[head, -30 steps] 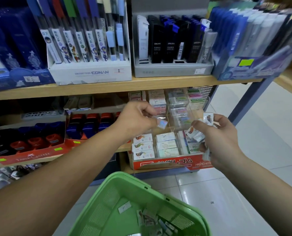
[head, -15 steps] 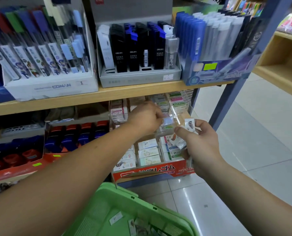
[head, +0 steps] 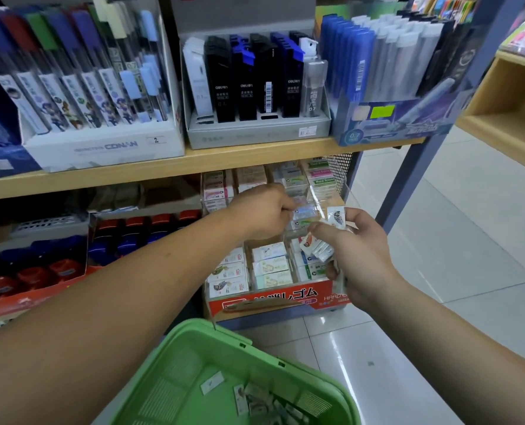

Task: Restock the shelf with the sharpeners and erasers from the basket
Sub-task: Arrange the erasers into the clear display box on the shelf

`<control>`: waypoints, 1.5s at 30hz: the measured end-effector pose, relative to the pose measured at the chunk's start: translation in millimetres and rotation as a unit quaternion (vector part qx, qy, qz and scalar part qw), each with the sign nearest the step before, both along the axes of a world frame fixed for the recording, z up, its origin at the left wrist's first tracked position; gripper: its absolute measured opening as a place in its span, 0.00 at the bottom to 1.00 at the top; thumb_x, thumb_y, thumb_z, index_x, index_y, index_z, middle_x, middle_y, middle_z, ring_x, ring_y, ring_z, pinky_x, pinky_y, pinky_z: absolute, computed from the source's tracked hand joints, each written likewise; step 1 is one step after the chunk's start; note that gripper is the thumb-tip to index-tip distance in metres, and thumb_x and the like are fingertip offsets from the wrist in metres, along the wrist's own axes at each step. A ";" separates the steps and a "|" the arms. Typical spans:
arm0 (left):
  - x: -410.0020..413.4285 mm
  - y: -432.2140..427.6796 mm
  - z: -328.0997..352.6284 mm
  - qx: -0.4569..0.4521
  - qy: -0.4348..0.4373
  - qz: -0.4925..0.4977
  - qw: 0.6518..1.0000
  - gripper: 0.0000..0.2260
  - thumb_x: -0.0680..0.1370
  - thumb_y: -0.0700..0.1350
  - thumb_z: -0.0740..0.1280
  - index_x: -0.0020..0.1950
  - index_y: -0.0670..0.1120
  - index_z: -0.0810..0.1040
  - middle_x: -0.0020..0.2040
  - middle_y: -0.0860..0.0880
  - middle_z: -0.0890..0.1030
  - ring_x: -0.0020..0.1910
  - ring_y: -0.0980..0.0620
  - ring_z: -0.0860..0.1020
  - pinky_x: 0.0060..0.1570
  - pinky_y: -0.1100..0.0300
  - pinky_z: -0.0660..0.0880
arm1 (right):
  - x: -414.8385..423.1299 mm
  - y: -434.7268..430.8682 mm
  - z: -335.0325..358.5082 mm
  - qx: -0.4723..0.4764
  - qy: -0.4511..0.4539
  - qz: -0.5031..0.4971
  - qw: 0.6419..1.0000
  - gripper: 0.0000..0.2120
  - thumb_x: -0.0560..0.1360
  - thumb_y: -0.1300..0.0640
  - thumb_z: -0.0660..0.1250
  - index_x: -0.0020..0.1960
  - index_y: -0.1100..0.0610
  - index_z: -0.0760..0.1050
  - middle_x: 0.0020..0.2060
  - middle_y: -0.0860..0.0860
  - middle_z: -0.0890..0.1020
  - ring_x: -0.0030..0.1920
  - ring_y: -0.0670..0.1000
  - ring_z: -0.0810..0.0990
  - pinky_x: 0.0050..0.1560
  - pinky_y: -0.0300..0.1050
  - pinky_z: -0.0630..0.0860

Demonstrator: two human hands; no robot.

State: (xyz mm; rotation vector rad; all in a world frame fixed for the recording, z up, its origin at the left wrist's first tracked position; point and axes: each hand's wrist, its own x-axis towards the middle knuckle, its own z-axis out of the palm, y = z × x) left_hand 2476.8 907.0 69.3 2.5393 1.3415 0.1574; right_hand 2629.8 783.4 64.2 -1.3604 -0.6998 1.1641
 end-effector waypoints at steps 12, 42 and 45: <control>-16.4 -3.8 -23.0 0.020 0.017 -0.058 0.998 0.20 0.87 0.53 0.56 0.78 0.55 0.70 0.81 0.58 0.61 0.74 0.52 0.69 0.69 0.50 0.72 | 2.2 -2.5 1.7 -0.004 0.009 0.008 1.000 0.14 0.76 0.61 0.76 0.58 0.52 0.77 0.48 0.51 0.89 0.42 0.56 0.89 0.32 0.47 0.78; -115.2 -28.2 4.7 -0.030 -0.187 0.198 0.962 0.07 0.78 0.43 0.74 0.52 0.55 0.84 0.48 0.58 0.82 0.47 0.60 0.80 0.45 0.60 0.81 | -73.6 18.9 -5.7 -0.022 -0.074 0.065 0.995 0.09 0.75 0.65 0.76 0.52 0.54 0.84 0.53 0.54 0.84 0.30 0.53 0.77 0.22 0.42 0.69; -112.7 -28.0 1.0 -0.048 -0.126 0.178 0.975 0.04 0.77 0.47 0.75 0.48 0.56 0.84 0.45 0.59 0.81 0.46 0.59 0.80 0.43 0.58 0.79 | -72.5 18.7 -6.7 -0.024 -0.078 0.065 0.995 0.08 0.75 0.65 0.76 0.52 0.54 0.84 0.50 0.55 0.85 0.29 0.54 0.75 0.23 0.42 0.69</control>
